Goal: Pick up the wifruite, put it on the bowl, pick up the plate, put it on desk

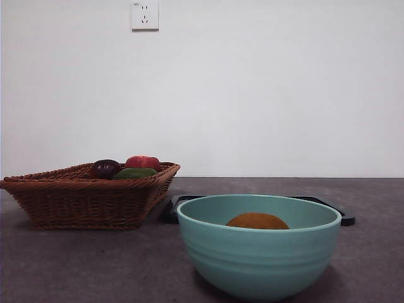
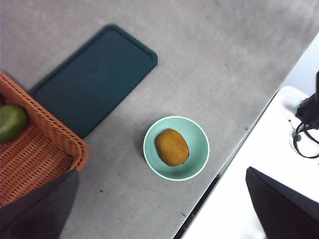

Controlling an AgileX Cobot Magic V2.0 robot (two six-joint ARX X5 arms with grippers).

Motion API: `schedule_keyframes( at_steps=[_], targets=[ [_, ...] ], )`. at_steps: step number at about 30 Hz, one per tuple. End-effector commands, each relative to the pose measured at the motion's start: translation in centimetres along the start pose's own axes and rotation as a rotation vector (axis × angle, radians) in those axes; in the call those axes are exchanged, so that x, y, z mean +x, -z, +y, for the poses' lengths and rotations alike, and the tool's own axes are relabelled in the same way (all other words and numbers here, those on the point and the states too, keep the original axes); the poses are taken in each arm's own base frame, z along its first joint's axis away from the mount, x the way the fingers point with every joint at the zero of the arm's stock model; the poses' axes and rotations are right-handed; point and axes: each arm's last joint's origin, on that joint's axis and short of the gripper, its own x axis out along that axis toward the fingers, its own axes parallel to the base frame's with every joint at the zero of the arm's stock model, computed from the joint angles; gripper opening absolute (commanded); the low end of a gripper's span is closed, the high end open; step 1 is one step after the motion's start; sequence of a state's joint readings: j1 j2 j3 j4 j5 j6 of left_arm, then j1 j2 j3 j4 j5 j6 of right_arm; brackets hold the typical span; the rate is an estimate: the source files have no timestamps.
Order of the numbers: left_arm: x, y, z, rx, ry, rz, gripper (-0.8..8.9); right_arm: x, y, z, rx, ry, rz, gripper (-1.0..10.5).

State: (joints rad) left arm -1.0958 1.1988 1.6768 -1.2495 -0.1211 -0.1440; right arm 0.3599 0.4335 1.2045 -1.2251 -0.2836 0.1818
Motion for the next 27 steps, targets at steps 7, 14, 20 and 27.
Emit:
schedule_keyframes(
  at_steps=[7, 14, 20, 27],
  targets=[
    [-4.1, 6.9, 1.4, -0.031, 0.022, -0.1, 5.62, -0.2, -0.5, 0.1, 0.086, 0.012, -0.033, 6.2],
    [-5.9, 12.6, 2.5, -0.12, 0.056, -0.25, 5.62, 0.7, -1.0, -0.1, 0.119, 0.019, 0.004, 6.2],
    [-7.2, 16.1, 3.2, -0.14, 0.075, -0.336, 5.62, 2.9, -2.2, -0.4, 0.143, 0.011, 0.094, 6.2],
    [-8.3, 17.7, 3.6, -0.148, 0.083, -0.378, 5.62, 8.0, -4.0, -1.3, 0.179, -0.008, 0.285, 6.2]
  ],
)
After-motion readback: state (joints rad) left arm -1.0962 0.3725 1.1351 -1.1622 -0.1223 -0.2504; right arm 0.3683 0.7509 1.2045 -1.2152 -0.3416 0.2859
